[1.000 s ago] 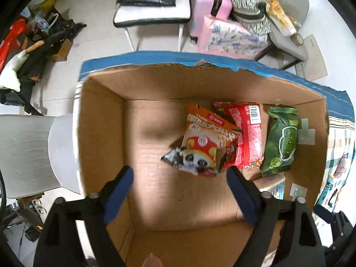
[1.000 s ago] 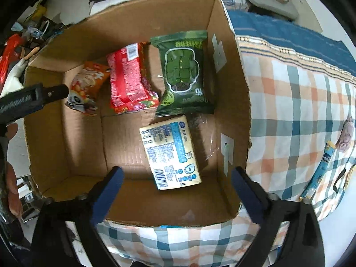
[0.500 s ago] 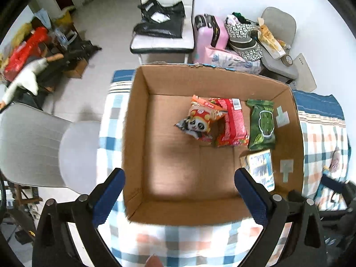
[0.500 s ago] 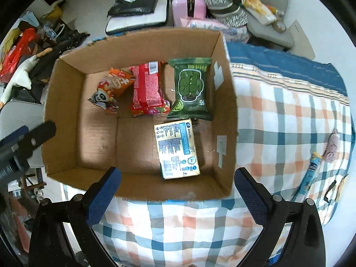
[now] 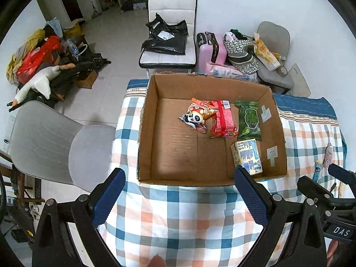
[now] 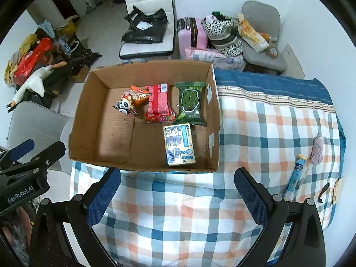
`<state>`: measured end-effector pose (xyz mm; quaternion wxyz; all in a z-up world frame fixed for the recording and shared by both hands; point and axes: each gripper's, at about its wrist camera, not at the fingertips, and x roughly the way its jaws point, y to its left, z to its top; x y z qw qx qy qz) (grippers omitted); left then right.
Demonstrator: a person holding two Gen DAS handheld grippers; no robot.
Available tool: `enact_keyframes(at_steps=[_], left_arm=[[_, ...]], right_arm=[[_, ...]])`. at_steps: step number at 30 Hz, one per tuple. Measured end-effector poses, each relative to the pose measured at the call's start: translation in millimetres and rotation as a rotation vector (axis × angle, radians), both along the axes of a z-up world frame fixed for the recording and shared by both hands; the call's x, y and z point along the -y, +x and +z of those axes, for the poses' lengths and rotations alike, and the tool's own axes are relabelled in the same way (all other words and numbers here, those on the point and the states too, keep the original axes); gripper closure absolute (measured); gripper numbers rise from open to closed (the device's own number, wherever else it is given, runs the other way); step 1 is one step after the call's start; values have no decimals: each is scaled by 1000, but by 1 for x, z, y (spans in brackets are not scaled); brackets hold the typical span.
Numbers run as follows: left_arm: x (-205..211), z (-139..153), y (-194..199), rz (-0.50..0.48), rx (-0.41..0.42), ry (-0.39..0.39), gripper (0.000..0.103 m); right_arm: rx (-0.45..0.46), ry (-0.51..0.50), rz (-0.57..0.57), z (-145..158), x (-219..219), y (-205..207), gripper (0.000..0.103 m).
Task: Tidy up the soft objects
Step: 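Grasp the blue Nestle pouch with left tool while right tool grasps the lilac sock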
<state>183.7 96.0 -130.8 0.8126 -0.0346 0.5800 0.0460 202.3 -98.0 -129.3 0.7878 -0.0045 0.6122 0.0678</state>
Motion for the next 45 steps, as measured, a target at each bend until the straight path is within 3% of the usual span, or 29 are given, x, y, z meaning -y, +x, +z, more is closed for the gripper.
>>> enact_keyframes(at_steps=[7,13,17,21,26,32,36,44,45], left_arm=[[13,17,-12,12,21,10,3],[45,34,-13,-1,42,-22,3],[95,42,-8,-55,57,-51,3],[173,31,0,-166,27,-79,3],[289,-13,9,-312,-79,-127,3],[418,-101,12,-487,-270,-106,6],[479,-160,13,-533,-411,-129,25],[542,-245,26,-579,-556,-46,26],[546,-254,28,-583,-574,-37,35]], right_arm=[[19,52,10,17,14,-12,0],[28,110,-25,27,54,-18,0],[31,123,-99,28,112,-23,0],[14,104,-228,18,198,-32,0],[-42,47,-399,-10,311,-50,0],[-157,19,-573,-67,438,-75,0],[-221,27,-631,-103,485,-86,0],[-320,58,-630,-160,529,-76,1],[-325,59,-625,-163,530,-71,1]])
